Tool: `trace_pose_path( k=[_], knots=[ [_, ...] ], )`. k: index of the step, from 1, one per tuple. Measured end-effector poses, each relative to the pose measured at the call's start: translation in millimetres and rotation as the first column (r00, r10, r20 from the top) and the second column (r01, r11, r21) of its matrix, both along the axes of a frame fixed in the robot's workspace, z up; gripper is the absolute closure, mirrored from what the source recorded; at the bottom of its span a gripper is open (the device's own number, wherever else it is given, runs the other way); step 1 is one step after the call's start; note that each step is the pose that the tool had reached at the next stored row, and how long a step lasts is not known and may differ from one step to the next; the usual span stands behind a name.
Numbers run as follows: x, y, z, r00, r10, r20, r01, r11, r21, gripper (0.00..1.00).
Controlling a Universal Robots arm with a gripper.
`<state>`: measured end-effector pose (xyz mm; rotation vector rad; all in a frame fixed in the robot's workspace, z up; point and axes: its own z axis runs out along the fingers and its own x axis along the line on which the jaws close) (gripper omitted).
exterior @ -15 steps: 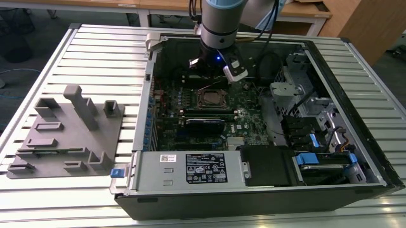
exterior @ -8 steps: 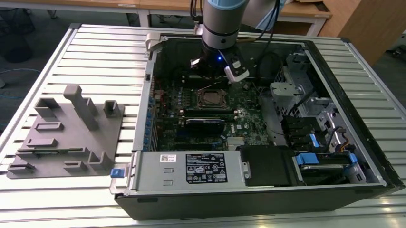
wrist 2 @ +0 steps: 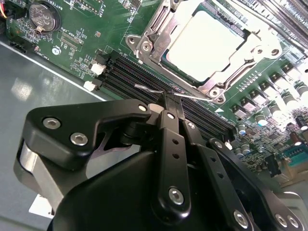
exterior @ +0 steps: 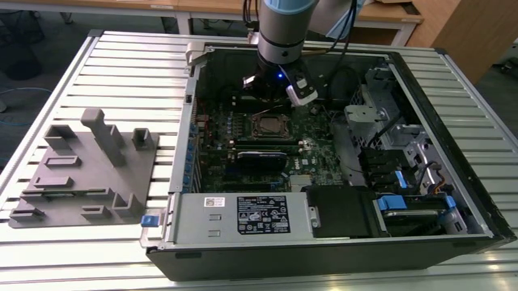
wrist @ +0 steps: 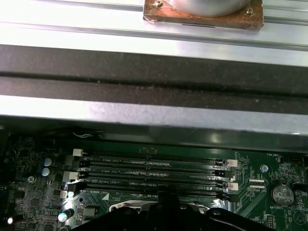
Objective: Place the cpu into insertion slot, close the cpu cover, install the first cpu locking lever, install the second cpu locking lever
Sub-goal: 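Install the first cpu locking lever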
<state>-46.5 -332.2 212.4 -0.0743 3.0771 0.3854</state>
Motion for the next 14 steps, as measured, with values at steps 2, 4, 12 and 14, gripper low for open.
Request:
trace_pose_path(
  k=[2,4,12,14],
  knots=[
    [0.0,0.0,-0.2,1.0,0.0,0.0,0.0,1.0,0.0,0.9],
    [0.0,0.0,-0.5,1.0,0.0,0.0001,0.0,1.0,0.0003,0.9],
    [0.1,0.0,-2.4,1.0,0.0,0.0,0.0,1.0,0.0,0.9],
    [0.8,0.0,-2.5,1.0,0.0,0.0,0.0,1.0,0.0001,0.9]
  ],
)
